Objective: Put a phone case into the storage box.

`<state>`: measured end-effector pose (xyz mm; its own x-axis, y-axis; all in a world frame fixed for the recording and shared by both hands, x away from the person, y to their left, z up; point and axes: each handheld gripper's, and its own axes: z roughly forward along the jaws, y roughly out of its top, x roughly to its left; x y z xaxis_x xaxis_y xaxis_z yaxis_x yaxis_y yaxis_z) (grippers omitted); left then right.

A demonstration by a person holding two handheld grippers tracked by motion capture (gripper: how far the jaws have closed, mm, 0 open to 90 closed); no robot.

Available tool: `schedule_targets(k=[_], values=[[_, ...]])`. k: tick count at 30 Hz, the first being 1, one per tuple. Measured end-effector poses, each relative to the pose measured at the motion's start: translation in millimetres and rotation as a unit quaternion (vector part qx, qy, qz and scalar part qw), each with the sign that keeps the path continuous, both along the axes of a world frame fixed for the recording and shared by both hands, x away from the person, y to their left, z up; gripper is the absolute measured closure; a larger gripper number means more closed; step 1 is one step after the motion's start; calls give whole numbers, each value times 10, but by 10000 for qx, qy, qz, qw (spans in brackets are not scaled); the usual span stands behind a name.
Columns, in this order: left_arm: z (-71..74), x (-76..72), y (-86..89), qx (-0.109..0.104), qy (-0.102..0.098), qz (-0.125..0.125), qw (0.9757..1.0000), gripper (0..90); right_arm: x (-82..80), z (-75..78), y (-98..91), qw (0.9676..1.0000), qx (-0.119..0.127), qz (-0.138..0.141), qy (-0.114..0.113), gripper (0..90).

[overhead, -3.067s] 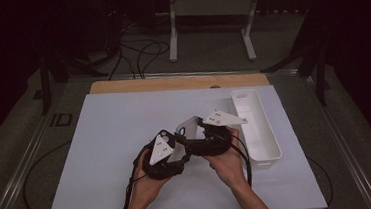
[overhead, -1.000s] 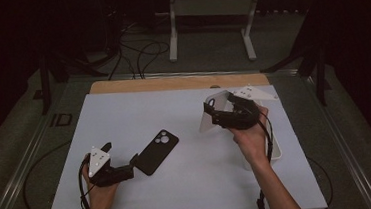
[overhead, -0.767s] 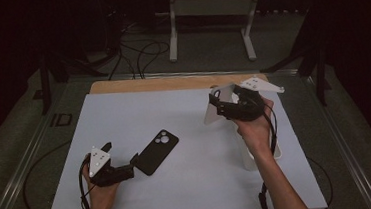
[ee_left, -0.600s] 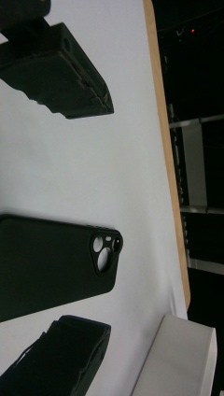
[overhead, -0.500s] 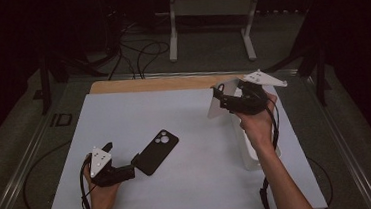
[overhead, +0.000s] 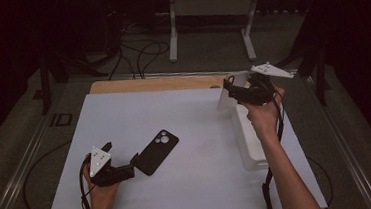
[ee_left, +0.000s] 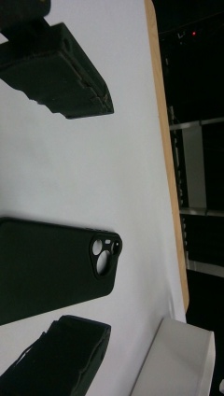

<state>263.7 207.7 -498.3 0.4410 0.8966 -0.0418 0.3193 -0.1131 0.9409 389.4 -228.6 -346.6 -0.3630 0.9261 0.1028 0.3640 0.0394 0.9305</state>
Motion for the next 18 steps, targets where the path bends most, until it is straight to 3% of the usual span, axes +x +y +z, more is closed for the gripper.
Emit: schedule_targets(k=[18], values=[[-6, 7, 12, -71, 2, 27, 10000, 0, 307, 26, -260, 9980, -254, -553, 159, 166]])
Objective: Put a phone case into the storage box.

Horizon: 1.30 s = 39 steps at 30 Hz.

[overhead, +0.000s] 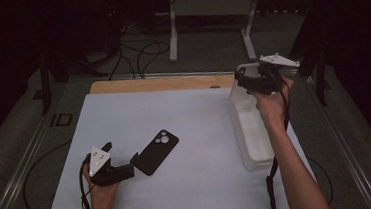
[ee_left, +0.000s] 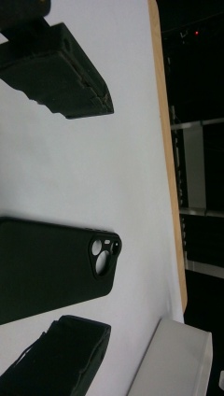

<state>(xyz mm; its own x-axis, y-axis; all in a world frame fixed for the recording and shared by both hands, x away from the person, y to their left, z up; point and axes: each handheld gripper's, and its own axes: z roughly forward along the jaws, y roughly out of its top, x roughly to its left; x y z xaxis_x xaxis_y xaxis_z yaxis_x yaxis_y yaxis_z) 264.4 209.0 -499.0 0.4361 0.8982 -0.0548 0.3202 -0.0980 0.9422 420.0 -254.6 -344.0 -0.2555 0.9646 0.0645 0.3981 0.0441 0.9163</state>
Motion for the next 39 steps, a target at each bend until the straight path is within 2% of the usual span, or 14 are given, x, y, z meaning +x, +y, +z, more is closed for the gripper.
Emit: schedule_targets(k=[7, 19, 39], values=[[1, 0, 10, -7, 3, 34, 10000, 0, 88, -35, -55, 9999, -56, -126, 100, 166], [2, -2, 10, -6, -15, 35, 10000, 0, 238, -219, -160, 9983, -104, -364, 446, 166], [3, -4, 8, 4, -18, 40, 10000, 0, 381, -527, -155, 9941, -275, -417, 963, 166]])
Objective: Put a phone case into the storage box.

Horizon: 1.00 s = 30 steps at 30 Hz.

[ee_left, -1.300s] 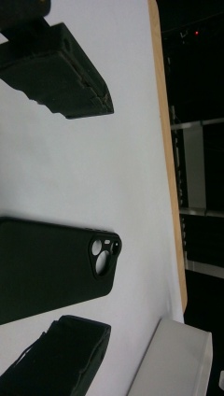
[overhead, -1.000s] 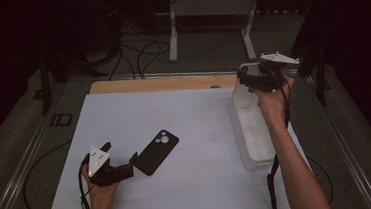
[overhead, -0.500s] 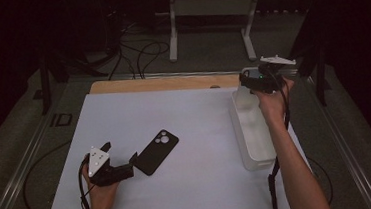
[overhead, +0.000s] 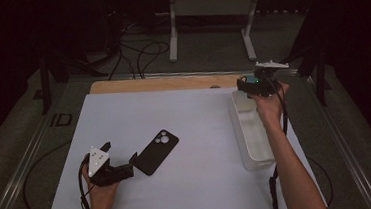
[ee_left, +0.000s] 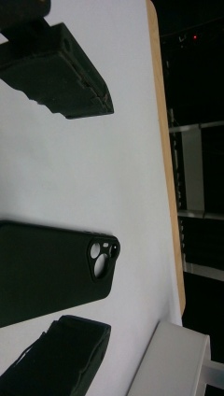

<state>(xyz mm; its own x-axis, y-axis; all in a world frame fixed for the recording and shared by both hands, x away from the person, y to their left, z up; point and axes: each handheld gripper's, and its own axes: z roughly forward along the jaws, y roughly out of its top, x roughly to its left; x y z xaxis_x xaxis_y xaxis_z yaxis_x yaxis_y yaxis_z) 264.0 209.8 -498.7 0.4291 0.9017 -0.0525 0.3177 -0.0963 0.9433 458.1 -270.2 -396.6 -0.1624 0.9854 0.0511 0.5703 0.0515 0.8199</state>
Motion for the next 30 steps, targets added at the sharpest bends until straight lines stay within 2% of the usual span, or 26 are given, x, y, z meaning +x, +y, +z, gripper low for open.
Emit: schedule_targets(k=[11, 17, 30], values=[[3, -3, 3, -2, -12, 0, 10000, 0, 78, -158, 35, 9995, -112, 0, 294, 166], [1, -1, 1, 2, -2, 4, 10000, 0, 100, -273, 2, 9989, -53, -46, 456, 166], [-1, -1, -3, 18, 7, -10, 10000, 0, 124, -349, 19, 9984, -102, -80, 547, 165]])
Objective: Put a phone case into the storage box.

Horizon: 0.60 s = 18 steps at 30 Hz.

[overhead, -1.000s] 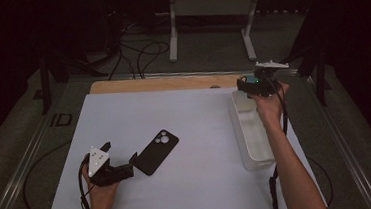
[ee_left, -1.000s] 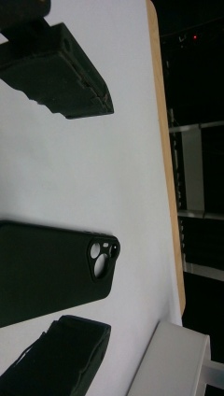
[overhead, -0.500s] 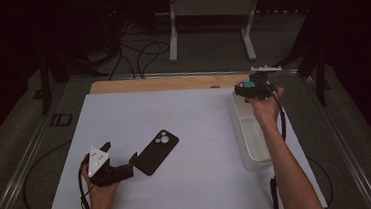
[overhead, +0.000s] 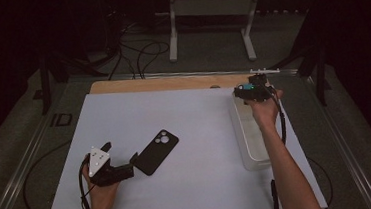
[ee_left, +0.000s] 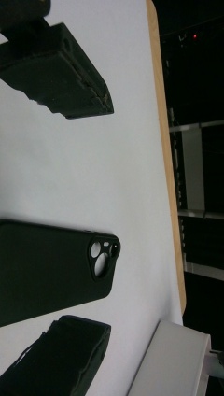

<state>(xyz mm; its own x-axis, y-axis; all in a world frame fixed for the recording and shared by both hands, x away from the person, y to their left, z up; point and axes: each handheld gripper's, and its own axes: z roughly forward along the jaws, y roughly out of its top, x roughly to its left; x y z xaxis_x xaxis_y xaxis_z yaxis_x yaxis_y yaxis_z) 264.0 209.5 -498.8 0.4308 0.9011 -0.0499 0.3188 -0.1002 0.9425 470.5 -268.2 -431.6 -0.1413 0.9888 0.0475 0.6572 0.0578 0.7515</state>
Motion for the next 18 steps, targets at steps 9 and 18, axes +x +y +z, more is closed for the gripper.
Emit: schedule_targets(k=[9, 18], values=[[0, 1, 2, 3, 5, -5, 10000, 0, 17, -19, 9, 10000, -14, -54, -8, 164], [-1, 2, 1, -4, 11, -4, 10000, 0, 21, -23, 1, 9999, 85, -130, -14, 106]])
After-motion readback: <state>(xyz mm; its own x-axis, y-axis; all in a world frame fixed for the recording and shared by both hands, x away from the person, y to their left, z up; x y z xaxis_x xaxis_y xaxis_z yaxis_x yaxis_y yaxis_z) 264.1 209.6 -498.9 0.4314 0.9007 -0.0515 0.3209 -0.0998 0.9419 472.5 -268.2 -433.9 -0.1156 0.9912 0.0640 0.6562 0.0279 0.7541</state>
